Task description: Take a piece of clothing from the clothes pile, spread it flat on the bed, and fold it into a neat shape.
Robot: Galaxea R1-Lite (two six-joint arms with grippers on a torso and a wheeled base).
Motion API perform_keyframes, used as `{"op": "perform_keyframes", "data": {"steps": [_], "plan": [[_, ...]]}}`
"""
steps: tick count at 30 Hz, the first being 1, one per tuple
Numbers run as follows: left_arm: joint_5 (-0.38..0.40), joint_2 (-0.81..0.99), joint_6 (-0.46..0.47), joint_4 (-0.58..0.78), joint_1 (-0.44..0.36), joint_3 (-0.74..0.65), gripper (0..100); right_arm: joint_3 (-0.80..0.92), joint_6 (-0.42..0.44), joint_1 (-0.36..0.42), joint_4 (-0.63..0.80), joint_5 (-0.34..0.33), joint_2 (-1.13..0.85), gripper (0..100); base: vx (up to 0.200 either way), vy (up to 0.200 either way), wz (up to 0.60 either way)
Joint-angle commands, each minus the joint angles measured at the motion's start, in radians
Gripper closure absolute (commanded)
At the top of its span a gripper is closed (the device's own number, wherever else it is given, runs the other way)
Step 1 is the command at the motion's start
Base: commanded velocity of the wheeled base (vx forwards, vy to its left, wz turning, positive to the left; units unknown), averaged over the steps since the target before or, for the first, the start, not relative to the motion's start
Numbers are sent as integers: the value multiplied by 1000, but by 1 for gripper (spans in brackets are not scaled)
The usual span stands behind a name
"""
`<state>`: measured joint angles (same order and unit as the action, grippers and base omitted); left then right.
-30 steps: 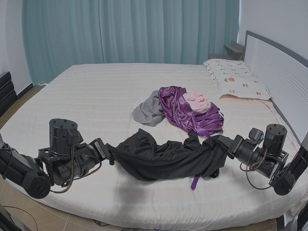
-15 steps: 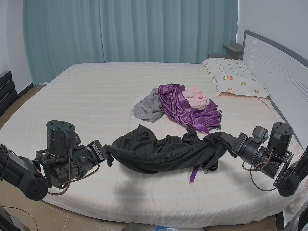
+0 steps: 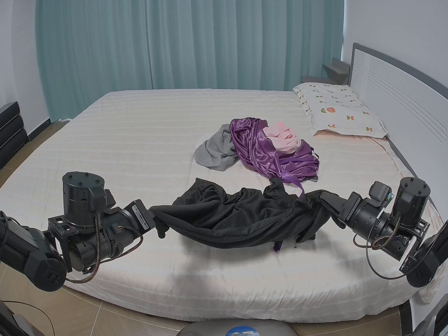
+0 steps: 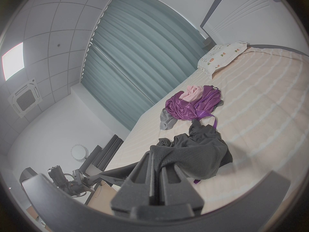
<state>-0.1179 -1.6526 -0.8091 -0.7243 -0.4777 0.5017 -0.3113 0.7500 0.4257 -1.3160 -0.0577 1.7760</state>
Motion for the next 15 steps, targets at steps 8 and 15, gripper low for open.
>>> {"op": "perform_keyframes", "data": {"steps": [8,15], "plan": [[0,5,-1,0,1,-3,100,-2,0,1,-2,-1,8,100,0,200,0],[0,5,-1,-1,-1,-3,100,-3,3,2,-2,-2,31,100,0,200,0]]}}
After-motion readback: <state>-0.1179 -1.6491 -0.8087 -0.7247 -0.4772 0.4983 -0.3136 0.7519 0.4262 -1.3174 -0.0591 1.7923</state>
